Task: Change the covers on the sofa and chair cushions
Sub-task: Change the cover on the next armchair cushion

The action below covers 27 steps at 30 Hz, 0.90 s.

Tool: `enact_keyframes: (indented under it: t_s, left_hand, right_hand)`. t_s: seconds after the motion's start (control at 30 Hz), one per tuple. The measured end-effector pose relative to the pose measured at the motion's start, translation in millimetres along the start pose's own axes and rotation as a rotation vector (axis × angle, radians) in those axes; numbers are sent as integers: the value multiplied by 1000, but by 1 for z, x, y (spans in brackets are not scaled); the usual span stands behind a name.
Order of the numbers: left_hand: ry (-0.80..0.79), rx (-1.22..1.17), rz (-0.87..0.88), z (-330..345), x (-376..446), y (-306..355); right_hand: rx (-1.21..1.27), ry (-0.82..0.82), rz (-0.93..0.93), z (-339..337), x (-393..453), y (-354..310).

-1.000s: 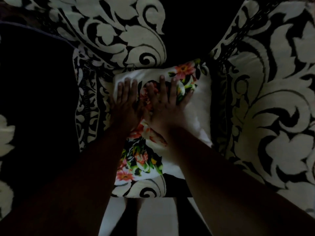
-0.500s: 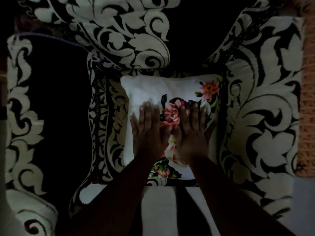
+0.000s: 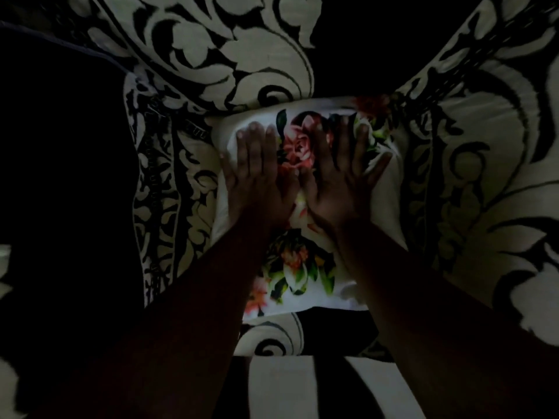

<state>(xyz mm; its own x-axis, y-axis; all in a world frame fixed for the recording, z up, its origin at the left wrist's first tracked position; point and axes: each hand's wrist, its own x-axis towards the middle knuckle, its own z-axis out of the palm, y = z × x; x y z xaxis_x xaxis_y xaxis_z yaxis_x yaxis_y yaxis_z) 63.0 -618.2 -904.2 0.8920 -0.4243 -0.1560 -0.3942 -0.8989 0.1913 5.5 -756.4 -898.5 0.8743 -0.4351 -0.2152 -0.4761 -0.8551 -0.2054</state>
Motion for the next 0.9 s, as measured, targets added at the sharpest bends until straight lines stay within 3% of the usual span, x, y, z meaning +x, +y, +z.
enact_keyframes:
  t_s: [0.3,0.43,0.6,0.83,0.9]
  left_hand:
    - [-34,54,201,-43,-86,17]
    - [33,-53,186,-70,-99,26]
    - [39,-33,247,-54,-168,4]
    - [-31,-5,361,-47,-157,-27]
    - [-92,-70,308,-61,-154,-28]
  right_hand:
    - [7,-93,14,-41,-115,24]
    - [26,-54,38,-69,-128,18]
    - [52,-74,-1,-56,-174,19]
    - [159,-72,-40,-40,-165,31]
    - [198,-65,20,-55,-163,29]
